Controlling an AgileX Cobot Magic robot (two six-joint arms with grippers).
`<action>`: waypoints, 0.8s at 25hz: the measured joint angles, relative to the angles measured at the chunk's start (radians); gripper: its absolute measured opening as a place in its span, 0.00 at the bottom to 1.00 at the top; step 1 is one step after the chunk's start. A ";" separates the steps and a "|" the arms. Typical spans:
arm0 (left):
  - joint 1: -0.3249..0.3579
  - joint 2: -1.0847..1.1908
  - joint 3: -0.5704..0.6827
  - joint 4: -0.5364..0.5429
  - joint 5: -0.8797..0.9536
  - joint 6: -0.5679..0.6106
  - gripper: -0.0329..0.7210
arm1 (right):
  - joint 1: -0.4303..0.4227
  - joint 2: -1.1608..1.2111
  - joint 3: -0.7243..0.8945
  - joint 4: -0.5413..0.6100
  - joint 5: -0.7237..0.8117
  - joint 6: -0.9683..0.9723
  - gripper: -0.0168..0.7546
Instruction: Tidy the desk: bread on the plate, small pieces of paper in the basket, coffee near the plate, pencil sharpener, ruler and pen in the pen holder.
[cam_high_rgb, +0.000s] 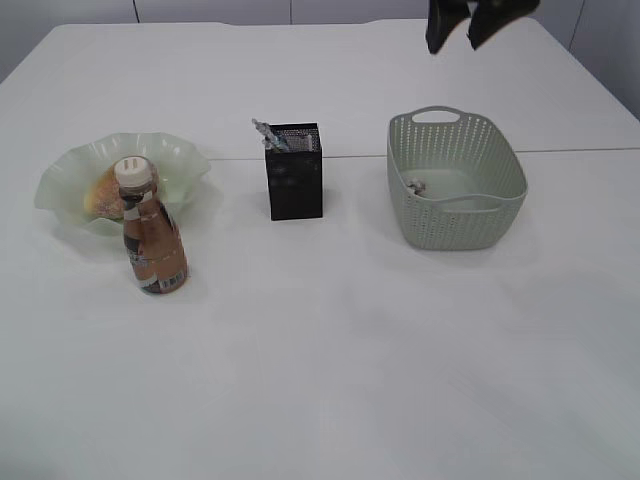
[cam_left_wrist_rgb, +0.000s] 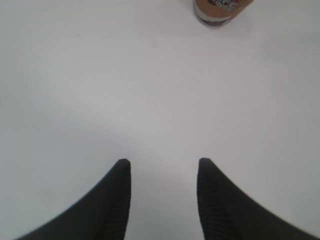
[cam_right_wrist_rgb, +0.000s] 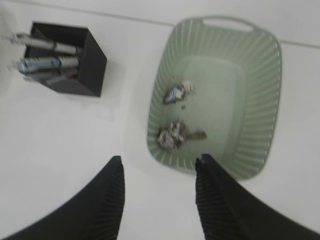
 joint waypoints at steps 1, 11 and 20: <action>0.000 -0.007 0.000 0.000 0.000 0.000 0.48 | 0.000 -0.026 0.054 0.000 0.000 0.000 0.47; 0.000 -0.098 0.000 0.000 0.027 0.000 0.47 | 0.000 -0.313 0.549 -0.023 -0.011 -0.006 0.47; 0.000 -0.214 0.000 0.009 0.081 -0.002 0.47 | 0.000 -0.567 0.831 -0.099 -0.139 -0.010 0.47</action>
